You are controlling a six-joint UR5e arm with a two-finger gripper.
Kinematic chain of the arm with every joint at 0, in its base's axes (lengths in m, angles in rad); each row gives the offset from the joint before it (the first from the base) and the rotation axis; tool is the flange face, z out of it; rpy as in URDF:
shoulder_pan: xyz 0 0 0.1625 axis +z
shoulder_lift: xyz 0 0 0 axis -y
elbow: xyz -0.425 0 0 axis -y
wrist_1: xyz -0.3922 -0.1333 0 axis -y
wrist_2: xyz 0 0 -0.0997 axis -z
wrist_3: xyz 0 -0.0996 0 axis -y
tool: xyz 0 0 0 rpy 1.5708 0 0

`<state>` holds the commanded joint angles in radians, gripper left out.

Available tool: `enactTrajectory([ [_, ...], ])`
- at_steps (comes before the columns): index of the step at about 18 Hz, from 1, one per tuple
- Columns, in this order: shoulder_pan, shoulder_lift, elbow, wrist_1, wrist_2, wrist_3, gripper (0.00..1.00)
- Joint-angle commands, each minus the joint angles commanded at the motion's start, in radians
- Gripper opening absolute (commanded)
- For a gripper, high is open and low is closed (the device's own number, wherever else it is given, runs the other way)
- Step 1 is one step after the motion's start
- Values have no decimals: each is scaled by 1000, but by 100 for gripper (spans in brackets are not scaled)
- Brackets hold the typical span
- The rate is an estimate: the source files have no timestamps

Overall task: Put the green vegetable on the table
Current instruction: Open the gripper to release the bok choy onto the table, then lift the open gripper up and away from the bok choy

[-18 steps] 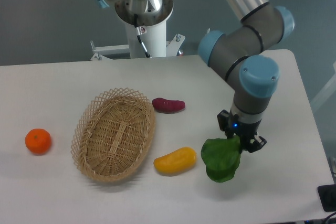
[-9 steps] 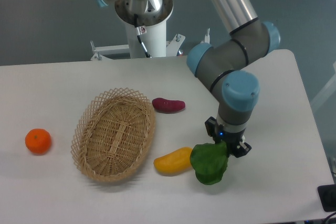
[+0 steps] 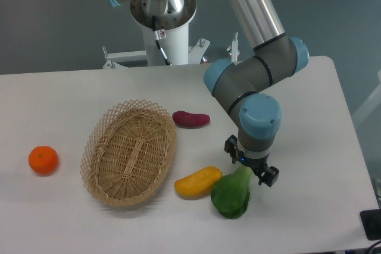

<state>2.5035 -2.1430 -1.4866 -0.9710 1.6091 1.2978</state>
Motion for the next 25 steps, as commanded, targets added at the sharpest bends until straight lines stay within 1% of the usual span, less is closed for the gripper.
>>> enactTrajectory([
  [5,2,-12,54,-6,-3,3,100],
  [10,18,-11,106,-37,-20,15,100],
  [14,77,1,153,-113,-104,21,100],
  [15,87,3,169,-136,-104,55,100],
  [17,92,5,207,-201,-100,151,100],
  [19,106,12,236,-253,-98,184,100],
  [21,130,21,247,-297,-98,208,100],
  [23,146,31,247,-322,-98,264,100],
  [25,147,32,244,-321,-98,273,100],
])
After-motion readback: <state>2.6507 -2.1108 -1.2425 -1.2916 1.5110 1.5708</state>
